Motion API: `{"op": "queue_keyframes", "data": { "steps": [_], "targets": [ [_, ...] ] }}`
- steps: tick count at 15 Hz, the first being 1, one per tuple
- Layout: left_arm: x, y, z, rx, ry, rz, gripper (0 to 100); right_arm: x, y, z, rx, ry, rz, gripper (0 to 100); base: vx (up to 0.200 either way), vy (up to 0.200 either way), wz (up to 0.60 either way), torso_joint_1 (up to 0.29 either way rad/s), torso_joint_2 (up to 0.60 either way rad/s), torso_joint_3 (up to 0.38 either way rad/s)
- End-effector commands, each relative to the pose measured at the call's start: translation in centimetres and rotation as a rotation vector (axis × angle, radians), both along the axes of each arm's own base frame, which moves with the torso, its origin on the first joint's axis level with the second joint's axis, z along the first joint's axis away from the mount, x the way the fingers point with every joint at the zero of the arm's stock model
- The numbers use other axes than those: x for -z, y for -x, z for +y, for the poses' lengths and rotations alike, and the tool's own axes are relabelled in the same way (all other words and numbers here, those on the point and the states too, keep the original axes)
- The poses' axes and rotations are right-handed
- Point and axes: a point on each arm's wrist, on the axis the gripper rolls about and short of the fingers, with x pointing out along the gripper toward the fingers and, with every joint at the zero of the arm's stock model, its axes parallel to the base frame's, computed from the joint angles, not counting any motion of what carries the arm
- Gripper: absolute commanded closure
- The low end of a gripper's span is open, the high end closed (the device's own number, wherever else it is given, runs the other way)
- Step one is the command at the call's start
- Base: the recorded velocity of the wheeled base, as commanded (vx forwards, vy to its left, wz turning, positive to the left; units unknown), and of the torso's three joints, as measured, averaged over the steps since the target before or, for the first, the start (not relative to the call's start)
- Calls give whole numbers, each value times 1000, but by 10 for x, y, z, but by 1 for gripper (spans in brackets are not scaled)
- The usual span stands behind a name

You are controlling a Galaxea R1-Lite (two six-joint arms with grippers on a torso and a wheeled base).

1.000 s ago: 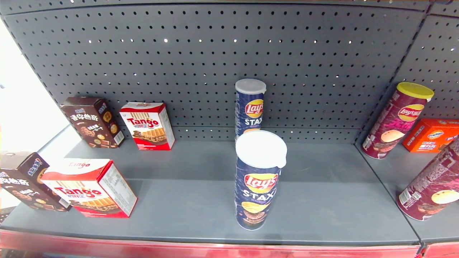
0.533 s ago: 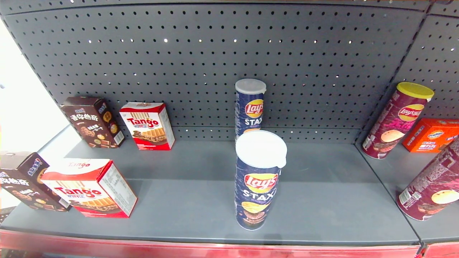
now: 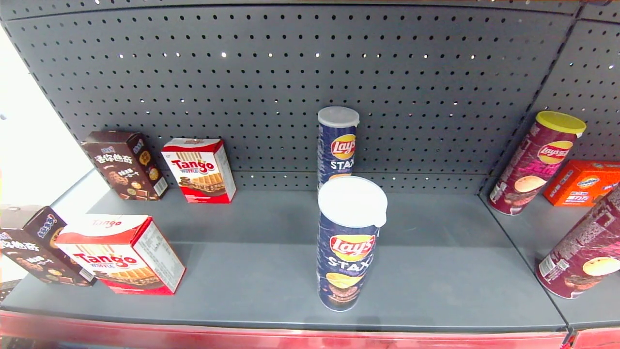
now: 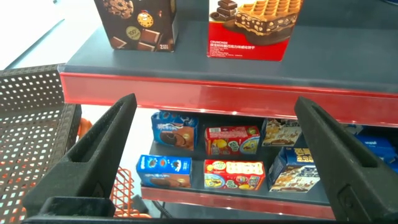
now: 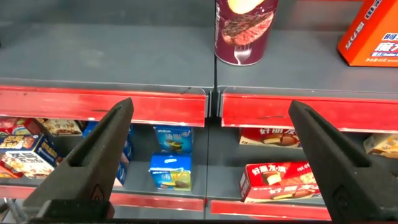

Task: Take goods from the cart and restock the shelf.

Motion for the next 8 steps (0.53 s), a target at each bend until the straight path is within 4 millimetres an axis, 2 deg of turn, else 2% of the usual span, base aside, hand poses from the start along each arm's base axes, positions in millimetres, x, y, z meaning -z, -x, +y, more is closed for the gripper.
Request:
{"op": "queue_keyframes", "data": {
  "steps": [1,8],
  "targets": [
    [0,0,0,0,0,0,0,0,0,0,1,-2,-1,0,0,0,0,0,0,0],
    [0,0,0,-5,0,2,0,0,0,0,3,-1,-1,0,0,0,0,0,0,0]
  ]
}}
